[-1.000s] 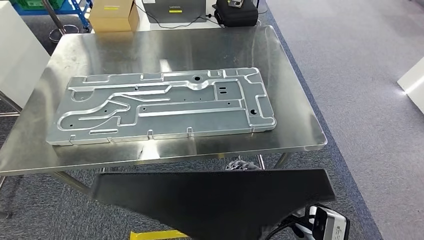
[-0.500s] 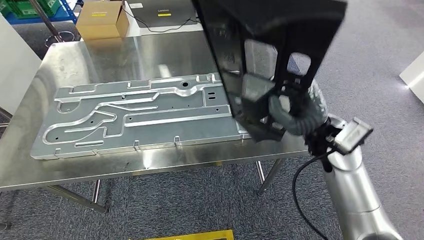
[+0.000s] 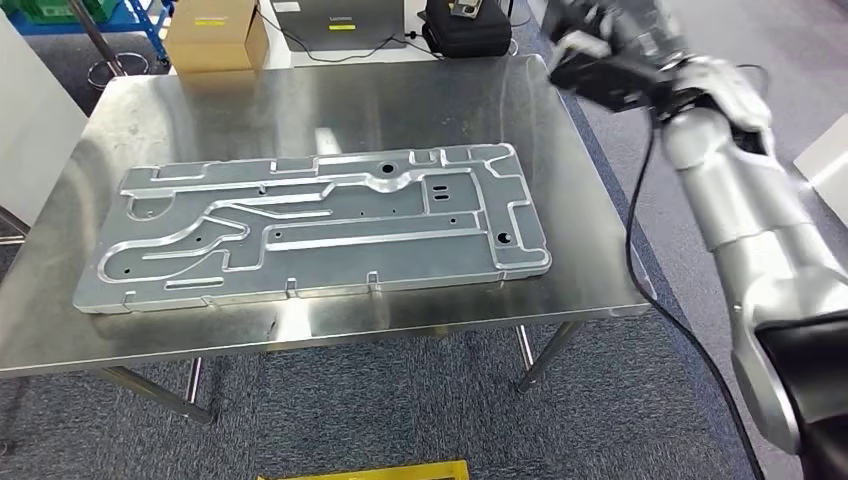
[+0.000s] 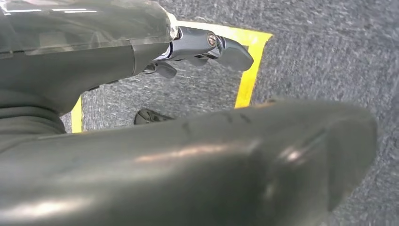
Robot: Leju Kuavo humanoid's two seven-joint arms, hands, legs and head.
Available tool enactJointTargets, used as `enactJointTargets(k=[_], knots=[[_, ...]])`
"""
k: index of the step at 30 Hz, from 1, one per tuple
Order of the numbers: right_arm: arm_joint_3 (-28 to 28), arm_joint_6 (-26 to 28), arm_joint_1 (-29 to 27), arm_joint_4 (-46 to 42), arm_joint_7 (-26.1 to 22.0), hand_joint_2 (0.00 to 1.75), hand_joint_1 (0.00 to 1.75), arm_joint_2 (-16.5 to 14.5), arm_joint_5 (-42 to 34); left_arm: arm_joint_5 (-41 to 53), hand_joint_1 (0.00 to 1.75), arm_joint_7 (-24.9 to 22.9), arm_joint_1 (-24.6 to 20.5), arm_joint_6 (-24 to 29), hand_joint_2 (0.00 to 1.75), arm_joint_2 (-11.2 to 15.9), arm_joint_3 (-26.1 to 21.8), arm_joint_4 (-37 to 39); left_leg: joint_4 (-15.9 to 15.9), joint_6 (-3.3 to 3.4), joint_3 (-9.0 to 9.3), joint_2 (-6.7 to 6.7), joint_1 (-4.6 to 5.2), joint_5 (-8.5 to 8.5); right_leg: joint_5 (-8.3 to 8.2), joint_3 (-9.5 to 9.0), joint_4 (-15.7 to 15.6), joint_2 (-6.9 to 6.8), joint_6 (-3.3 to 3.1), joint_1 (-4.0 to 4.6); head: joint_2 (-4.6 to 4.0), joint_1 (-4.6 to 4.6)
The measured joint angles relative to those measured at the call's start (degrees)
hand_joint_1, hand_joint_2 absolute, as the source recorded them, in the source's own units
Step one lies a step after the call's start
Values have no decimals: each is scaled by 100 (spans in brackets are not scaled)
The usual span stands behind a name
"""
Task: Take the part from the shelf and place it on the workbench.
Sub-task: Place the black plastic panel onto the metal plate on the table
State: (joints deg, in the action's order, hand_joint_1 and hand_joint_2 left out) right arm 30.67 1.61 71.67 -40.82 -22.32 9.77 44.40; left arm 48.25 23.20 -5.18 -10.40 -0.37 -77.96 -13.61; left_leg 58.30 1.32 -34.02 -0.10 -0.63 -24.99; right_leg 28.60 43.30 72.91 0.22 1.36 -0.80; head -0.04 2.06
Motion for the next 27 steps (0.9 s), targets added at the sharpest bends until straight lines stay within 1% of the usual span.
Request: enactJointTargets(k=[1,2,3,4,5,6,8,9,10,11,12,13,14,15,16,17,18,19,20,21,23,24,25,26,27], knots=[[281,0,45,256,89,175,175,-93,252,1,0,4,-15,-8,0,0,5,3,5,-15,17,-2,-7,-13,-214,-160,-349,-4,-2,-12,0,1],[560,-19,55,499,145,175,175,-208,419,1,0,8,-30,-15,0,-1,9,11,10,-33,19,-12,-11,-24,-366,-344,-738,-8,-7,-22,0,1],[776,-58,65,694,176,175,175,-309,522,1,0,14,-43,-23,0,0,10,19,25,-58,7,-25,-7,-33,-463,-484,-1060,-8,-19,-17,0,3],[969,-127,74,864,188,175,175,-411,622,7,0,20,-48,-36,0,0,13,24,31,-87,-13,-40,-2,-34,-493,-563,-1250,-6,-36,-8,0,-4],[1201,-228,78,1066,188,175,175,-533,757,15,0,29,-45,-56,0,0,16,32,31,-119,-31,-55,2,-34,-469,-591,-1330,-5,-58,11,0,-11],[1361,-337,78,1203,166,175,175,-620,877,25,0,38,-38,-80,0,-1,20,37,27,-154,-37,-64,3,-31,-469,-588,-1344,-3,-85,34,0,-16],[1723,-507,23,1444,118,175,175,-792,1095,43,0,55,-22,-138,0,0,39,45,21,-224,-27,-71,-11,-60,-470,-610,-1371,-9,-157,31,0,-22],[1885,-546,-10,1535,100,175,175,-866,1162,50,0,61,-21,-165,0,1,49,47,104,-253,-58,-61,-16,-128,-477,-624,-1392,-12,-193,23,0,-25],[2042,-571,-39,1630,84,175,175,-941,1220,64,0,68,-22,-195,0,6,62,47,290,-277,-139,-50,-19,-245,-482,-638,-1411,-11,-228,11,0,-28],[2172,-580,-64,1718,62,175,175,-1015,1255,79,0,75,-21,-223,0,10,75,48,584,-292,-273,-39,-21,-394,-481,-647,-1419,-10,-254,13,0,-31],[2290,-576,-94,1811,37,175,175,-1074,1285,96,0,83,-20,-253,0,15,91,50,949,-302,-447,-33,-21,-544,-475,-651,-1418,-1,-275,22,0,-33],[2403,-554,-146,1891,8,175,175,-1135,1310,116,0,95,-18,-280,0,19,110,54,1274,-306,-612,-31,-22,-638,-468,-661,-1417,9,-292,33,0,-34],[2499,-507,-224,1949,-21,175,175,-1179,1324,132,0,114,-16,-298,0,19,127,59,1458,-305,-720,-30,-22,-640,-457,-679,-1416,15,-301,46,0,-33],[2571,-429,-319,1987,-43,175,175,-1209,1334,152,0,139,-14,-309,0,18,142,63,1441,-299,-740,-29,-22,-540,-445,-699,-1414,21,-307,56,0,-32],[2614,-322,-414,2010,-60,175,175,-1239,1333,177,0,168,-11,-315,0,17,156,67,1218,-285,-663,-29,-21,-355,-430,-721,-1409,24,-307,63,0,-32],[2635,-197,-496,2030,-66,175,175,-1263,1327,196,0,198,-9,-316,0,17,171,68,860,-268,-523,-28,-20,-144,-413,-738,-1403,26,-301,67,0,-31],[2651,-63,-560,2048,-66,175,175,-1290,1313,217,0,228,-8,-311,0,17,188,69,522,-250,-373,-29,-11,2,-399,-743,-1394,31,-288,79,0,-31],[2663,65,-614,2063,-68,175,175,-1317,1290,241,0,257,-11,-298,0,17,210,69,261,-226,-256,-32,0,80,-390,-736,-1383,37,-271,87,0,-31],[2674,193,-672,2078,-75,175,175,-1336,1264,262,0,279,-13,-278,0,17,234,69,117,-207,-193,-35,12,94,-389,-726,-1378,42,-248,93,0,-28],[2681,326,-735,2092,-92,175,175,-1354,1233,288,0,296,-13,-252,0,17,259,70,79,-188,-170,-37,25,70,-393,-720,-1380,46,-225,99,0,-28],[2683,585,-852,2115,-153,175,175,-1383,1171,327,0,309,-13,-202,0,16,297,72,29,-135,-149,-34,5,83,-382,-726,-1376,46,-171,100,0,-25],[2682,695,-893,2125,-194,175,175,-1400,1144,340,0,313,-18,-183,0,14,315,73,6,-105,-130,-29,-9,94,-325,-707,-1312,42,-142,99,0,-22],[2682,783,-929,2134,-238,175,175,-1416,1121,348,0,316,-30,-167,0,12,331,74,-18,-77,-114,-23,-24,105,-209,-636,-1142,37,-114,97,0,-19],[2681,855,-977,2143,-269,175,175,-1436,1105,358,0,323,-46,-156,0,10,351,75,-30,-58,-103,-18,-28,109,-41,-504,-847,30,-91,84,0,-16],[2680,919,-1036,2151,-292,175,175,-1462,1093,372,0,331,-63,-147,0,10,371,75,-31,-45,-100,-16,-28,108,142,-329,-473,24,-72,75,0,-13]])
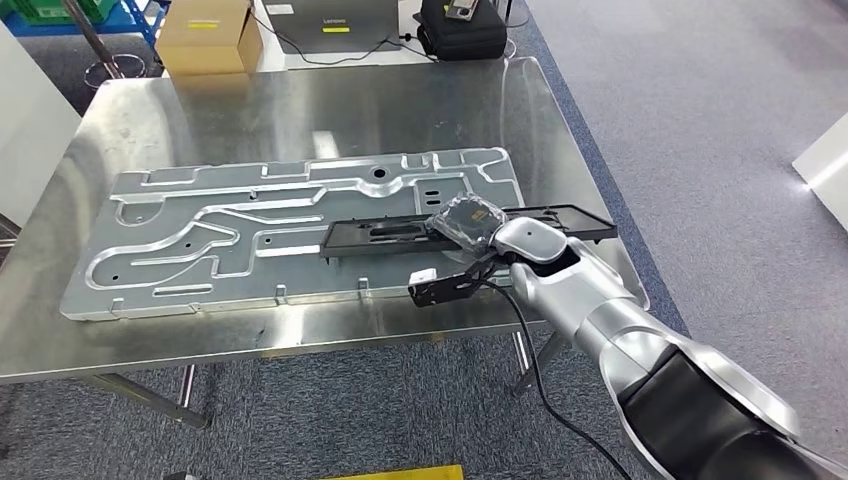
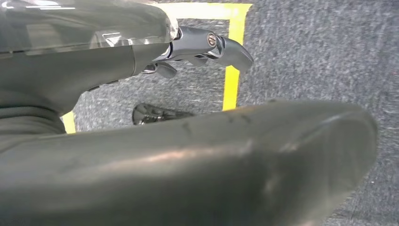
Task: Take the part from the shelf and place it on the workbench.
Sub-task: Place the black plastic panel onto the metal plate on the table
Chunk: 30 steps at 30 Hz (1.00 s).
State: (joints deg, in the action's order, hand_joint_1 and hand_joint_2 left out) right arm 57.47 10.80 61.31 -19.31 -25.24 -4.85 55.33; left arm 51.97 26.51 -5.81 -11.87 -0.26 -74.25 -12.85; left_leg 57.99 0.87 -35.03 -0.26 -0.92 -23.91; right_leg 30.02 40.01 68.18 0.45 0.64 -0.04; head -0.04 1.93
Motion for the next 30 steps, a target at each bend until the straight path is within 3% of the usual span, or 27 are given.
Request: enactJointTargets(k=[2,3,4,7,8,10,12,14,16,17,18,19,21,23,27,28,30], knots=[[-4,88,-128,13,-7,87,87,-56,-19,27,0,19,-22,5,87,0,32,0,7,7,0,2,0,-3,203,289,607,-6,21,-25,0,0],[-7,113,-169,16,-6,44,44,-83,-27,38,0,29,-27,4,131,0,45,0,13,4,1,3,0,-5,156,307,642,-10,23,-37,0,0],[-10,126,-194,19,-7,0,0,-114,-31,52,0,38,-32,4,175,0,57,0,20,-2,4,3,0,-9,16,213,457,-13,18,-47,0,1],[-33,139,-237,25,-14,0,0,-220,-35,110,0,39,-67,18,175,0,108,2,48,-50,1,-1,19,-28,-427,-345,-633,-16,-29,-47,0,-2],[-47,143,-256,27,-11,0,0,-255,-36,129,0,30,-82,33,175,0,131,2,53,-77,-4,-3,27,-30,-470,-441,-830,-15,-47,-38,0,-6],[-79,150,-298,34,13,0,0,-317,-35,169,0,3,-109,81,175,0,172,2,42,-143,-6,-6,31,-22,-476,-458,-897,-11,-87,-20,0,-10],[-111,158,-329,43,64,0,0,-371,-34,195,0,-36,-134,135,87,-2,205,3,97,-209,-30,-4,13,-80,-509,-476,-944,-15,-157,-33,0,-10],[-158,171,-341,48,139,0,0,-436,-34,209,0,-73,-161,174,0,-5,230,5,503,-254,-202,-2,-1,-343,-540,-495,-990,-20,-224,-48,0,-20],[-213,191,-378,52,215,0,0,-479,-36,209,0,-106,-184,195,0,-7,250,7,1241,-280,-525,-2,-4,-698,-541,-494,-993,-20,-250,-36,0,-28],[-243,207,-407,55,237,0,0,-485,-44,206,0,-124,-189,203,0,-7,257,8,1524,-289,-652,-1,-5,-787,-539,-494,-989,-20,-252,-30,0,-28],[-282,236,-436,57,249,0,0,-486,-63,204,0,-137,-189,209,0,-7,262,8,1623,-294,-697,-1,-5,-774,-537,-494,-984,-19,-253,-26,0,-28],[-334,282,-457,58,240,0,0,-486,-96,201,0,-148,-189,216,0,-7,267,9,1499,-294,-635,0,-6,-658,-532,-494,-975,-17,-251,-25,-1,-28],[-489,459,-472,52,175,0,0,-485,-217,184,0,-161,-193,225,0,-7,280,9,771,-277,-274,2,-11,-298,-513,-496,-948,-9,-230,-24,-1,-28],[-704,751,-469,26,23,0,0,-480,-393,157,0,-172,-202,221,0,-7,292,13,184,-232,17,-1,3,-121,-495,-481,-918,-1,-185,-4,0,-24],[-1249,1567,-517,-348,-542,0,0,-392,-903,78,0,-176,-181,178,0,-10,296,23,46,-104,68,-3,12,-95,-466,-450,-888,-1,-69,-1,0,-20],[-1419,1736,-553,-556,-654,0,0,-330,-1016,48,0,-161,-173,142,0,-11,296,25,27,-64,74,-1,1,-81,-377,-397,-764,-5,-37,-6,0,-19],[-1786,2045,-755,-1190,-730,0,0,-126,-1152,-39,0,-102,-144,48,0,-13,293,26,8,-8,82,-1,-7,-71,-55,-139,-190,-11,12,-18,0,-18]])
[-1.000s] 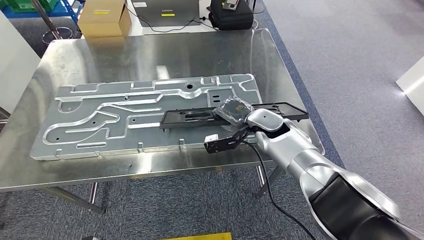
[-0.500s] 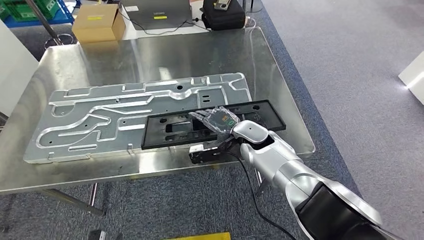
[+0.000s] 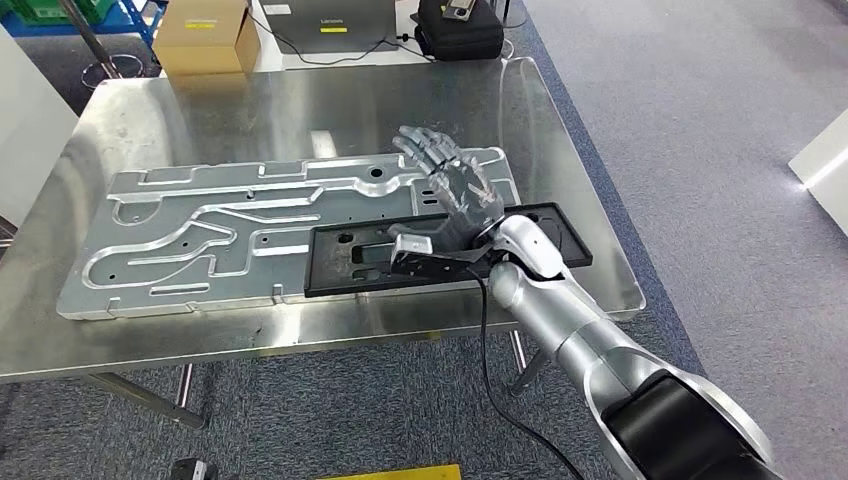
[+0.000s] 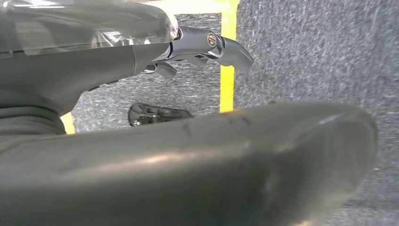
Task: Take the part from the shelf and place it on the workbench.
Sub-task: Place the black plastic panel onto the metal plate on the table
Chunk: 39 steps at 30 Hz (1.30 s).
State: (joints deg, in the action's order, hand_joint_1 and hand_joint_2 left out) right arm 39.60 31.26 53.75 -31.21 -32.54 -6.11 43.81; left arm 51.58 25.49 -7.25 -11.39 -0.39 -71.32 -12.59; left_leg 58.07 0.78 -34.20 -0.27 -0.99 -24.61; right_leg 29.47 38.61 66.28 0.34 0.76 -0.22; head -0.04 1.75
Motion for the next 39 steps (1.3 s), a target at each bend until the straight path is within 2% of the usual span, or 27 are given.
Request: enactJointTargets(k=[2,3,4,6,7,8,9,10,13,14,17,18,19,20,21,23,24,27,28,30,32,33,34,35,37,38,39], knots=[[-379,343,-483,-922,115,0,0,313,111,-117,0,79,63,-58,0,-1,-22,0,2,30,8,-17,1,-11,270,332,698,-2,29,-9,0,-1],[-603,524,-836,-1475,187,0,0,505,265,-181,0,120,107,-72,0,-3,-49,0,2,40,18,-34,1,-20,270,403,836,-3,34,-12,0,1],[-862,672,-1248,-2037,209,0,0,694,438,-238,0,155,155,-77,0,-10,-82,1,3,47,32,-59,2,-31,168,366,759,-3,28,-14,0,2],[-1545,844,-2189,-3165,18,0,0,1013,723,-336,0,213,251,-87,0,-35,-156,1,4,49,73,-108,7,-64,-214,15,44,-21,-29,5,0,5],[-1949,874,-2659,-3668,-173,0,0,1115,795,-372,0,229,292,-91,0,-55,-191,3,12,35,86,-128,22,-86,-351,-177,-343,-46,-66,29,0,5],[-2363,885,-3093,-4118,-364,0,0,1177,825,-398,0,241,327,-96,0,-69,-225,4,16,17,93,-137,33,-106,-430,-311,-620,-68,-94,50,0,4],[-2761,888,-3460,-4516,-521,0,0,1214,833,-414,0,247,353,-101,0,-81,-256,5,19,-6,95,-137,43,-124,-446,-373,-757,-77,-112,67,0,1],[-3079,890,-3754,-4827,-618,0,0,1238,833,-425,0,248,370,-103,0,-86,-281,7,16,-33,98,-127,52,-137,-430,-382,-785,-69,-117,77,0,0],[-3690,891,-4328,-5497,-604,0,0,1286,1036,-460,0,263,365,-107,0,-84,-337,7,105,-115,95,-71,68,-258,-459,-419,-861,-20,-168,18,0,-13],[-3860,877,-4546,-5717,-491,0,0,1297,1189,-487,0,294,353,-103,0,-86,-361,8,298,-143,28,-53,67,-402,-467,-443,-892,-24,-190,-3,0,-29],[-4402,837,-5612,-6462,-239,0,0,1289,1455,-604,0,418,355,-62,0,-99,-423,25,1313,-206,-388,-18,33,-971,-437,-484,-902,-98,-224,1,0,-64],[-4591,845,-6009,-6648,-255,0,0,1235,1453,-631,0,442,373,-48,0,-104,-441,30,1513,-221,-463,-12,28,-1035,-428,-487,-899,-120,-225,2,0,-65],[-4799,846,-6371,-6778,-257,0,0,1133,1456,-648,0,455,397,-39,0,-110,-460,31,1503,-230,-435,-7,23,-984,-422,-488,-895,-128,-222,0,0,-65],[-5009,802,-6676,-6849,-212,0,0,991,1462,-657,0,463,415,-36,0,-116,-480,31,1272,-233,-295,-5,18,-836,-416,-489,-889,-123,-216,-3,0,-65],[-5212,647,-6901,-6853,-90,0,0,827,1476,-657,0,466,425,-33,0,-123,-500,31,884,-228,-74,-6,15,-645,-412,-490,-880,-108,-208,-6,0,-66],[-5668,92,-7087,-6559,150,0,0,524,1555,-654,0,468,416,-32,0,-141,-528,31,157,-180,311,-12,27,-408,-406,-483,-849,-53,-169,9,0,-68],[-5934,-212,-7069,-6266,201,0,0,415,1630,-651,0,468,405,-32,0,-155,-536,31,-23,-144,402,-13,38,-375,-410,-479,-839,-27,-140,10,0,-69],[-6963,-886,-6741,-4805,419,0,0,262,2126,-643,0,458,379,-36,0,-198,-555,31,-95,-7,425,4,62,-313,-437,-482,-832,4,-19,-8,0,-69],[-7347,-1026,-6556,-4080,640,0,0,275,2370,-641,0,453,371,-37,0,-209,-562,31,-114,44,423,15,60,-271,-370,-461,-773,2,18,-15,0,-62],[-8026,-1154,-6222,-2604,1036,0,0,368,2711,-635,0,449,357,-38,0,-221,-571,31,-142,124,390,28,52,-198,-8,-303,-345,-3,70,-39,0,-37],[-8527,-1252,-6026,-1477,1213,0,0,444,2783,-622,0,447,370,-38,0,-225,-575,30,-133,149,327,21,72,-160,428,-27,400,-6,108,-55,0,-18],[-8709,-1326,-5948,-1050,1296,0,0,461,2790,-617,0,446,378,-37,0,-225,-578,30,-123,146,296,27,83,-146,528,52,660,-7,121,-61,0,-18],[-8857,-1426,-5870,-679,1427,0,0,469,2813,-614,0,446,382,-34,0,-224,-580,29,-109,138,269,38,89,-134,523,40,731,-8,129,-67,0,-19],[-8977,-1563,-5795,-350,1638,0,0,475,2858,-614,0,445,379,-28,0,-227,-583,28,-91,129,246,49,91,-125,417,-89,570,-11,129,-73,0,-20],[-9161,-1926,-5674,220,2194,0,0,482,2991,-615,0,444,368,-10,0,-248,-592,28,-48,103,208,60,95,-112,129,-571,-206,-13,105,-84,0,-18],[-9231,-2109,-5626,462,2471,0,0,481,3045,-614,0,442,366,0,0,-263,-599,28,-26,80,193,60,103,-105,25,-764,-548,-9,79,-78,0,-20],[-9287,-2266,-5587,666,2687,0,0,479,3078,-613,0,440,369,9,0,-278,-607,28,-10,49,178,59,111,-93,-29,-876,-767,-3,50,-68,0,-23]])
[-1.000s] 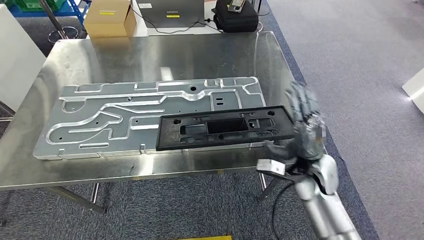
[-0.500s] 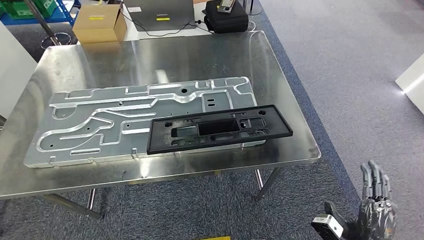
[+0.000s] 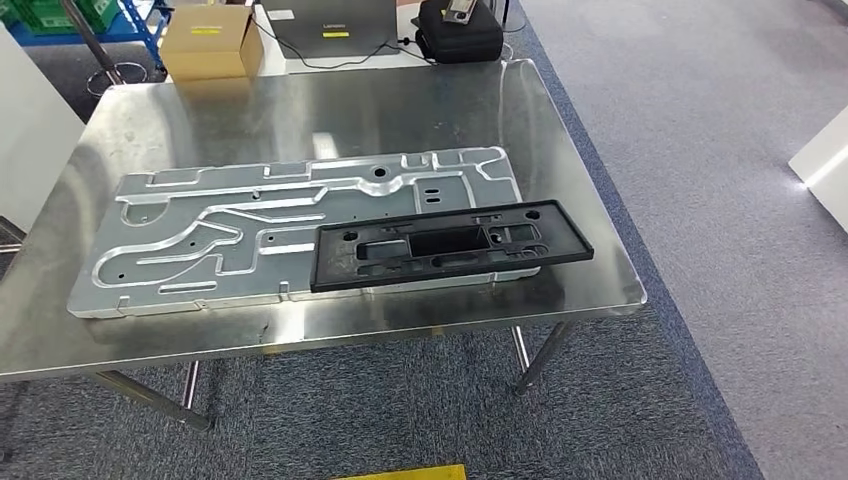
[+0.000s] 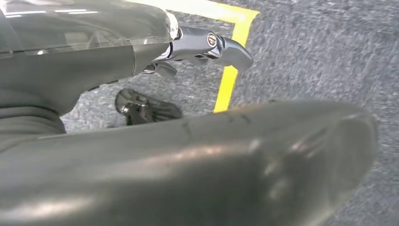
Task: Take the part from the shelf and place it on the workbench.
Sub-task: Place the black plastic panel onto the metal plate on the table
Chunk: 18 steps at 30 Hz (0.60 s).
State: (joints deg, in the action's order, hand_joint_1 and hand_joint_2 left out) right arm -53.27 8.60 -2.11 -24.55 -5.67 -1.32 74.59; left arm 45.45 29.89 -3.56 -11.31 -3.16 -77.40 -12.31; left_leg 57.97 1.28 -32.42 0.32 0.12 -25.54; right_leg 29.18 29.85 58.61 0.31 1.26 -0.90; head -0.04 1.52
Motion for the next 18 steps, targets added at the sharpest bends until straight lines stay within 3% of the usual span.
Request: enactJointTargets(k=[3,7,8,11,12,13,16,18], knots=[[-125,-191,64,388,270,0,0,-8,14,2,0,-5,15,20,0,-25,-14,0,-1,-88,-26,-2,3,53,-50,12,-48,8,-71,35,0,-5],[-158,-214,73,473,309,0,0,-8,13,2,0,-6,23,27,0,-31,-16,0,-11,-116,-31,-4,2,75,-73,25,-54,6,-99,35,0,-4],[-207,-361,105,556,461,0,0,-8,-26,28,0,-14,31,20,0,-35,-20,0,85,-144,-81,-9,-4,-42,-122,66,-71,-3,-146,25,0,-11],[-521,-1179,236,905,1223,0,0,-20,-230,190,0,-63,36,-52,0,-46,-17,0,1239,-241,-421,-19,-32,-963,-379,359,-97,-48,-283,29,0,-34],[-605,-1338,258,968,1306,0,0,-33,-259,232,0,-77,33,-67,0,-46,-11,0,1482,-250,-409,-18,-36,-1129,-447,461,-85,-55,-287,41,0,-36],[-650,-1390,276,1005,1251,0,0,-50,-260,254,0,-85,31,-60,0,-46,-4,0,1372,-251,-247,-18,-35,-1090,-499,544,-68,-56,-282,45,0,-36],[-713,-1425,345,1086,909,0,0,-109,-245,298,0,-93,-6,-22,0,-48,12,0,188,-196,613,-21,-21,-766,-639,737,6,-52,-231,50,0,-35],[-743,-1400,393,1124,707,0,0,-139,-254,312,0,-96,-35,-8,0,-51,25,0,-210,-110,841,-30,12,-682,-728,783,27,-57,-164,46,0,-25]])
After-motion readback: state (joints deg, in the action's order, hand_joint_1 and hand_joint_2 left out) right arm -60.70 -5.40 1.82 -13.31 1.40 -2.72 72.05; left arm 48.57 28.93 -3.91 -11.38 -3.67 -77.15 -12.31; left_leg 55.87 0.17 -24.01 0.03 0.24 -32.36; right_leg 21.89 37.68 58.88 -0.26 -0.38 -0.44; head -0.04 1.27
